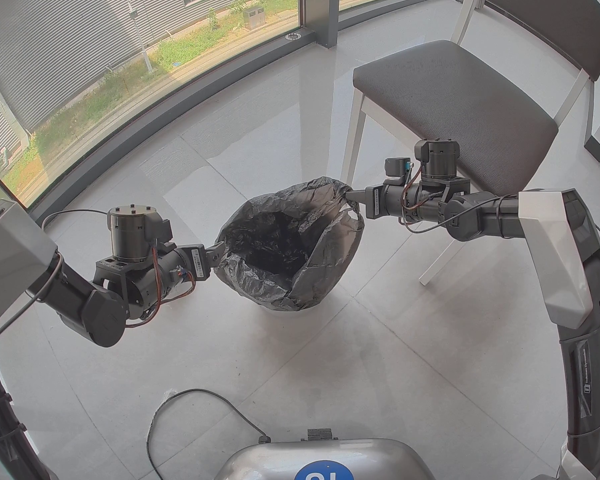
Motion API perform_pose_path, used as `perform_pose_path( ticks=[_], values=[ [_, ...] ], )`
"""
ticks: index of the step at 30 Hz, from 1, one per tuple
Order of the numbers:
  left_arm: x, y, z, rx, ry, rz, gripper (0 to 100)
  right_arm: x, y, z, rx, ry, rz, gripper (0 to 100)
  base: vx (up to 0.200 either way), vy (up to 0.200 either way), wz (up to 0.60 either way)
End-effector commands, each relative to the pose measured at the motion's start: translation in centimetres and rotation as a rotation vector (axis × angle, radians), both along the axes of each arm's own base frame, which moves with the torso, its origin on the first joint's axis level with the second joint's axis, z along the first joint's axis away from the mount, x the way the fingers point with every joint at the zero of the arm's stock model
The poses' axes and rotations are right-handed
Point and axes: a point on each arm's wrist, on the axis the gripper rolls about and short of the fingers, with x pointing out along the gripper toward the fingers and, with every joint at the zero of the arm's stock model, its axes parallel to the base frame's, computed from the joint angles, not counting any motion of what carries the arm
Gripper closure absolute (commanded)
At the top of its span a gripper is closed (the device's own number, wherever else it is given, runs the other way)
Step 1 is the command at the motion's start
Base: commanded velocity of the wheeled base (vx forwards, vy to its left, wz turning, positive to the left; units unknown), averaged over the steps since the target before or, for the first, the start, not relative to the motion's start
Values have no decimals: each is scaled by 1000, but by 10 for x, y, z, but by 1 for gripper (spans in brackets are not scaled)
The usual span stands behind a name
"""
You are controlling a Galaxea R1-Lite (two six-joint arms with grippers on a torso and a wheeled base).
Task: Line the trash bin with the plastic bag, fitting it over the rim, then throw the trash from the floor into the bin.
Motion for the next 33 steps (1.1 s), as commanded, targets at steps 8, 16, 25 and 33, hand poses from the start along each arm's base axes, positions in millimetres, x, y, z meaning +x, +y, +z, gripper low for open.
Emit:
perform_pose_path(
  ticks=[8, 16, 25, 33],
  values=[
    [-1, -1, 2, -2, -4, -3, 0, 1, -10, 6, -12, -25, -14, 0, 0, 0, 0],
    [-4, -10, 3, 9, -11, -25, 0, -12, -12, 35, -16, -15, -12, 0, 0, 0, 0],
    [-1, -15, 15, 88, -86, -68, 0, -48, -23, 79, -136, 27, 21, 0, 0, 0, 0],
    [-6, -22, 17, 104, -94, -102, 0, -75, -31, 64, -180, 147, 17, 0, 0, 0, 0]
  ],
)
